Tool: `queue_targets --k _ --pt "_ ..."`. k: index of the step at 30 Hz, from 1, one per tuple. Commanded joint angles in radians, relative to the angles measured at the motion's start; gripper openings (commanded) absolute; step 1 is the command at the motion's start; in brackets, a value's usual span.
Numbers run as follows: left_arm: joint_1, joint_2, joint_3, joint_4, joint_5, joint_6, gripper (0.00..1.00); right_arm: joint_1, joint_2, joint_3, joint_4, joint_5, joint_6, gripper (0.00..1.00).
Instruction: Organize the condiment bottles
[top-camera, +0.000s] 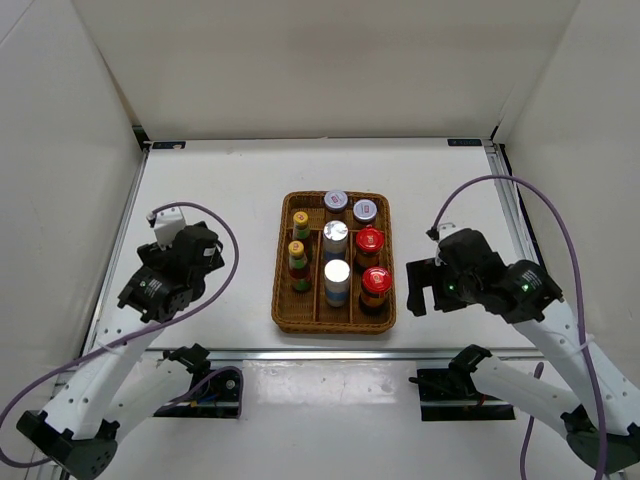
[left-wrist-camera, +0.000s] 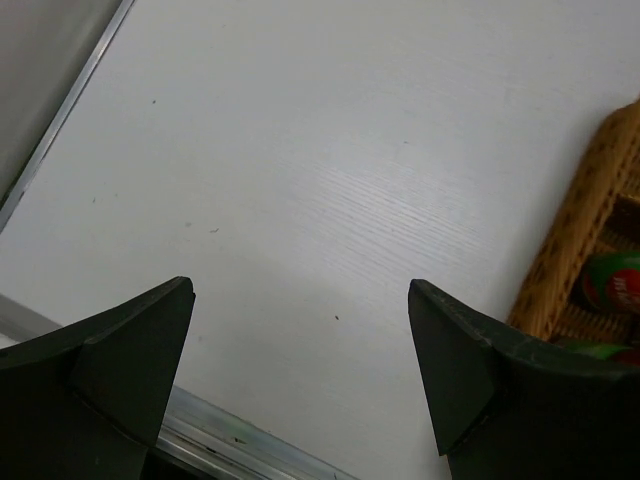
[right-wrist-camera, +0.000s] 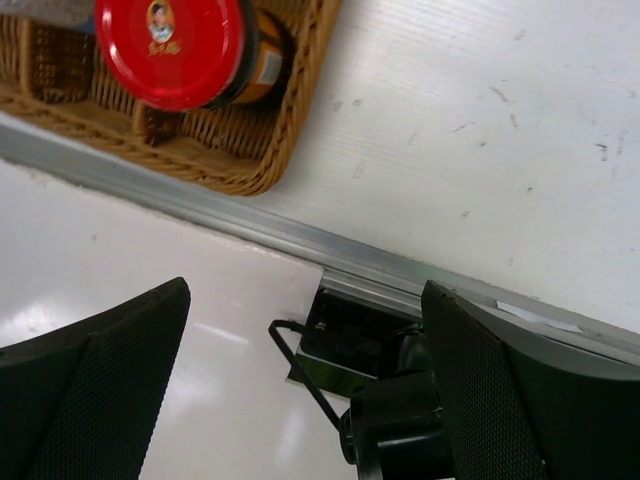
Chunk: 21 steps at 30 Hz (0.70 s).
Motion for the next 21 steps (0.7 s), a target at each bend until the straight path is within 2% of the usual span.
queue_targets --k 1,5,12,15,21 --pt "0.046 -0.020 -0.043 0.008 0.005 -0.075 1.00 0.006 -0.038 0.024 -0.010 0.114 0.071 1.00" --pt "0.064 -0.084 -0.109 0.129 -0.009 -0.059 1.00 0.006 -0.059 0.024 -0.023 0.139 0.089 1.00" --pt "0.065 -0.155 -0.238 0.370 -0.044 0.110 1.00 0.006 -0.069 0.024 -0.023 0.130 0.089 1.00" --pt "0.065 -0.097 -0.288 0.488 -0.044 0.191 1.00 0.006 -0.043 0.024 -0.023 0.160 0.113 1.00" --pt "0.098 0.064 -0.306 0.632 -0.093 0.251 1.00 0.006 0.009 0.035 -0.089 0.297 0.210 1.00"
